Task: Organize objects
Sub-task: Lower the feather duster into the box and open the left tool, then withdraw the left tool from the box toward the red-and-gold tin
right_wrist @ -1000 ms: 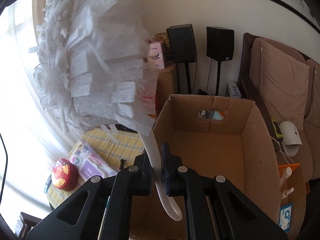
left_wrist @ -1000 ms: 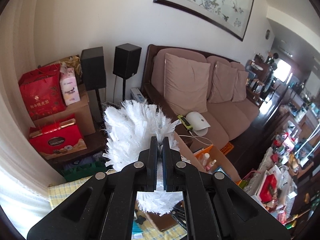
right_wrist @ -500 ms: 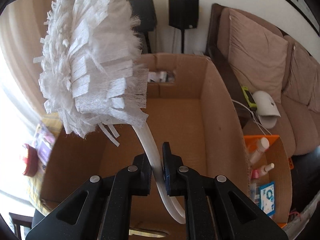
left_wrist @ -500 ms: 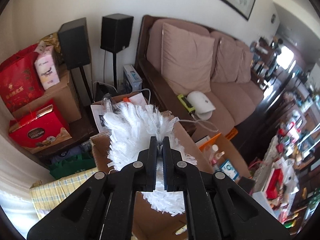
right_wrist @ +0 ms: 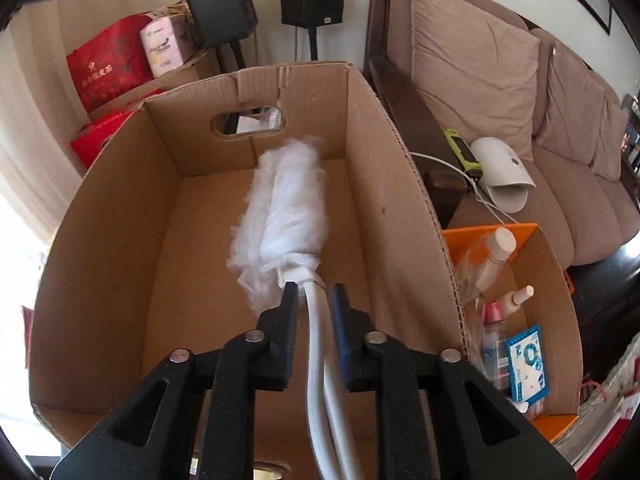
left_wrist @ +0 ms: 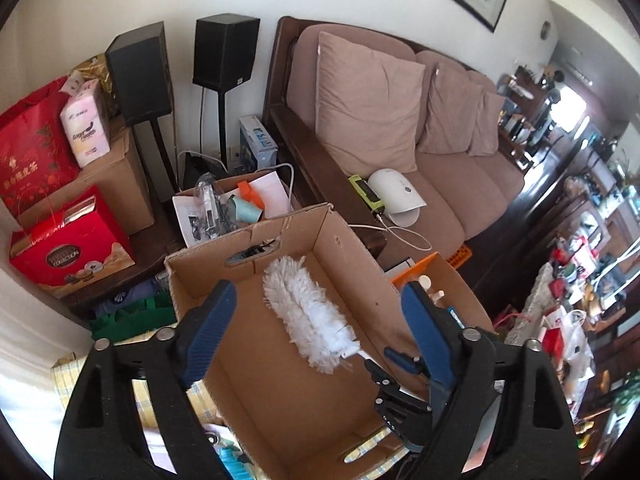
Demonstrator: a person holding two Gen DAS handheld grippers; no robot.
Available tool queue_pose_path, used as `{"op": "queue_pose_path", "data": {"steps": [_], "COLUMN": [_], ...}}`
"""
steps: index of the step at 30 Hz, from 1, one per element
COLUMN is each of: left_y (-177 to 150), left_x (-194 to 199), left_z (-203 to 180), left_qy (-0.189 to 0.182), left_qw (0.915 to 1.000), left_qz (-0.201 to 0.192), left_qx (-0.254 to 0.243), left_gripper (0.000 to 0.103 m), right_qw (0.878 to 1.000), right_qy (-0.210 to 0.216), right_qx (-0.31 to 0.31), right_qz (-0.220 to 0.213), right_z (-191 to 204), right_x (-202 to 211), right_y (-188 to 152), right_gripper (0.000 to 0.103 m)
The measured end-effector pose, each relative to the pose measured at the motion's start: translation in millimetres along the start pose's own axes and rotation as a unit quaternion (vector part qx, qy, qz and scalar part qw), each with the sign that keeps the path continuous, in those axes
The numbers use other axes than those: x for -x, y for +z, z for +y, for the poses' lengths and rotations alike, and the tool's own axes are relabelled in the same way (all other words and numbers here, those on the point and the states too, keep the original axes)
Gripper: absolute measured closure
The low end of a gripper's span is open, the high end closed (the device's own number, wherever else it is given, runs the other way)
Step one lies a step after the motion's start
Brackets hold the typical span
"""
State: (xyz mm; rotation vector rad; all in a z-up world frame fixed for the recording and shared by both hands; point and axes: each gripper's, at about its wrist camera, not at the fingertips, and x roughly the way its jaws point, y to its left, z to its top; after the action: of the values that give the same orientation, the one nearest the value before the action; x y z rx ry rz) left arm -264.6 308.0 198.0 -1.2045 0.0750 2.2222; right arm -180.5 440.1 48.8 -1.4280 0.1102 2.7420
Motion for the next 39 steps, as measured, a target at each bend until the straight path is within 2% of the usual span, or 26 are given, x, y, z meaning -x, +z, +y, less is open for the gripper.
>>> {"op": "queue_pose_path", "data": {"steps": [1,6,11,13,24,26,27,32,39], "left_y": [-3,-25,-54,-65,-118,-126,-131,-149,-175], "left_x": [3,22,32,34,49,53,54,58,66], "left_z": [3,28,60,70,112,115,115,124,128], "left_qy": [0.001,0.015,0.044,0.055,0.1,0.113,0.116,0.119,0.139], "left_qw": [1.0,0.9995,0.9977,0.9969,0.9912,0.9894,0.9889,0.9871,0.9846], "left_qz": [-0.002,-0.02,-0.028,-0.028,-0.046,-0.055,-0.059,-0.063,-0.077], "left_qx": [0.004,0.021,0.042,0.048,0.075,0.073,0.072,0.086,0.074], "left_gripper": [0.015,0.009,0.009,0.008,0.001,0.0,0.0,0.0,0.0], "right_qw": [1.0,0.999,0.999,0.998,0.997,0.996,0.995,0.994,0.993], "right_qy": [0.003,0.001,0.004,0.003,0.033,0.041,0.046,0.058,0.06], "right_qx": [0.0,0.009,0.017,0.02,0.001,0.0,-0.001,0.002,0.025], "right_qz": [-0.006,-0.034,-0.052,-0.055,-0.076,-0.083,-0.087,-0.091,-0.097], "right_z": [-1,11,24,29,50,55,57,67,91], "right_x": [1,19,34,39,63,67,70,77,87], "right_y": [2,1,2,4,15,16,17,20,17], "right_gripper": [0.067,0.05,0.041,0.031,0.014,0.007,0.0,0.0,0.0]}}
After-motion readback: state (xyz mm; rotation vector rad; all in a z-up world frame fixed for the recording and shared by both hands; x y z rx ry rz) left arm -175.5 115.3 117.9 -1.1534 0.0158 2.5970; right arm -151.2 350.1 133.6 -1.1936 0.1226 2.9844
